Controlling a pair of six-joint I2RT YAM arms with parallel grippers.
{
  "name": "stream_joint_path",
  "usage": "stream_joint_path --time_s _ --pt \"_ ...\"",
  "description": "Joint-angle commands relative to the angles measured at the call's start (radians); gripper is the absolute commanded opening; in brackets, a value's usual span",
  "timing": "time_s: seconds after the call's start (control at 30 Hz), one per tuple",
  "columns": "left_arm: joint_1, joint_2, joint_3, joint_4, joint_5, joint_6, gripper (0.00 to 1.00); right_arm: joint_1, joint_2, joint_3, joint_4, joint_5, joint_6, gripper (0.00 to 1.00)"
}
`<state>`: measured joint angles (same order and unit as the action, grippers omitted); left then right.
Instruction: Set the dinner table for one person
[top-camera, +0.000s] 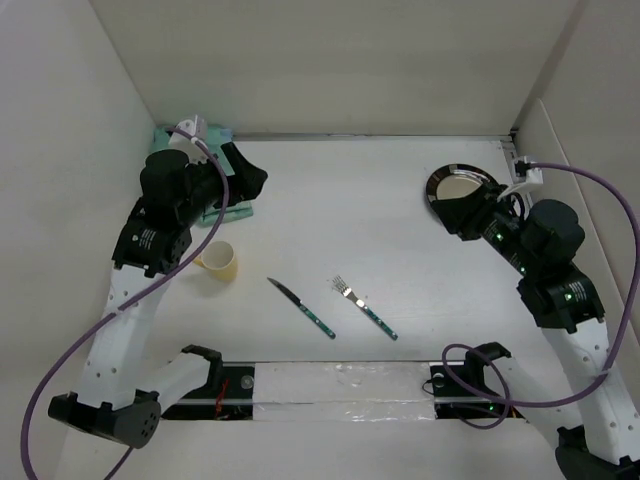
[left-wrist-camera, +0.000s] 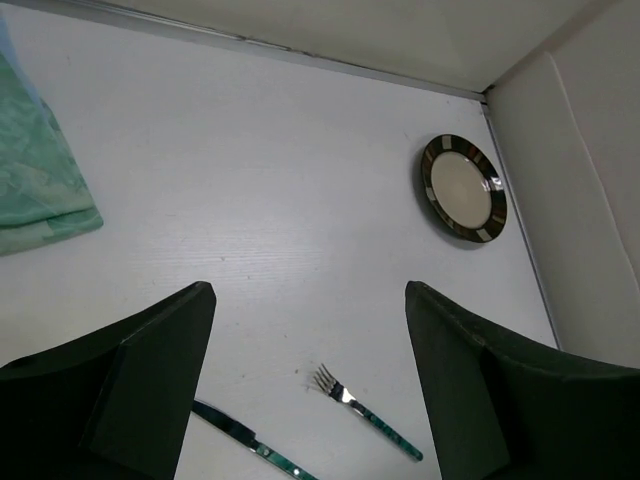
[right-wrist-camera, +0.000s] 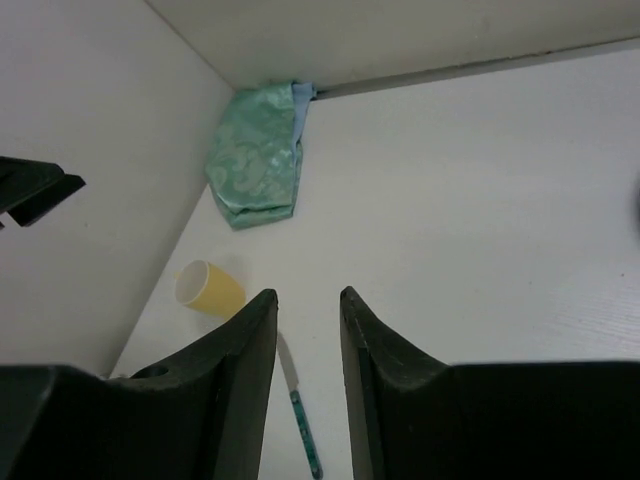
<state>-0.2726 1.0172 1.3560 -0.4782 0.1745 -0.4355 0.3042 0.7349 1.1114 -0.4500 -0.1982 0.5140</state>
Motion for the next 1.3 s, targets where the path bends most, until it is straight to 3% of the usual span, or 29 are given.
stream_joint_path --time_s 0.0,0.13,0.17,0.2,0.23,0.27,0.33,0.4,0.53,0.57,0.6,0.73,0.77,1.27 --pt "0.007 0.03 0.037 0.023 -0.044 0.046 0.73 0.015 0.018 -0.015 -0.038 0.013 -0.032 0.37" --pt "0.007 0.131 0.057 0.023 -0.116 0.113 0.57 0.015 0.017 -0.027 -0.026 0.019 -0.032 0.21" --pt "0.007 0.156 0.063 0.026 -0.141 0.125 0.41 0.015 0.018 -0.03 -0.024 0.019 -0.031 0.1" --pt "0.007 0.188 0.08 0.023 -0.153 0.139 0.33 0.024 0.021 -0.031 -0.024 0.025 -0.031 0.03" --pt "0.007 0.26 0.095 0.012 -0.165 0.158 0.25 0.024 0.026 -0.036 -0.027 0.025 -0.031 0.0" --pt "-0.002 0.299 0.115 0.0 -0.241 0.173 0.07 0.024 0.03 -0.039 -0.029 0.025 -0.031 0.0" --pt "-0.022 0.418 0.178 -0.039 -0.32 0.202 0.0 0.024 0.032 -0.047 -0.024 0.028 -0.026 0.0" --pt "-0.022 0.496 0.225 -0.06 -0.356 0.253 0.02 0.024 0.031 -0.064 -0.019 0.016 -0.028 0.0" --pt "-0.022 0.693 0.295 -0.094 -0.426 0.311 0.25 0.033 0.009 -0.097 -0.026 0.02 -0.029 0.0" --pt "-0.022 0.719 0.304 -0.097 -0.429 0.337 0.4 0.033 -0.005 -0.108 -0.024 0.019 -0.026 0.0" --pt "-0.022 0.748 0.334 -0.115 -0.438 0.345 0.42 0.033 -0.011 -0.129 -0.021 0.014 -0.026 0.02" --pt "-0.022 0.874 0.362 -0.128 -0.455 0.362 0.43 0.033 -0.023 -0.165 -0.024 -0.006 -0.019 0.14" --pt "-0.022 0.9 0.368 -0.122 -0.47 0.365 0.44 0.033 -0.023 -0.176 -0.021 -0.012 -0.017 0.22" --pt "0.023 1.112 0.442 -0.132 -0.515 0.34 0.43 0.052 -0.028 -0.202 -0.046 -0.029 -0.026 0.26"
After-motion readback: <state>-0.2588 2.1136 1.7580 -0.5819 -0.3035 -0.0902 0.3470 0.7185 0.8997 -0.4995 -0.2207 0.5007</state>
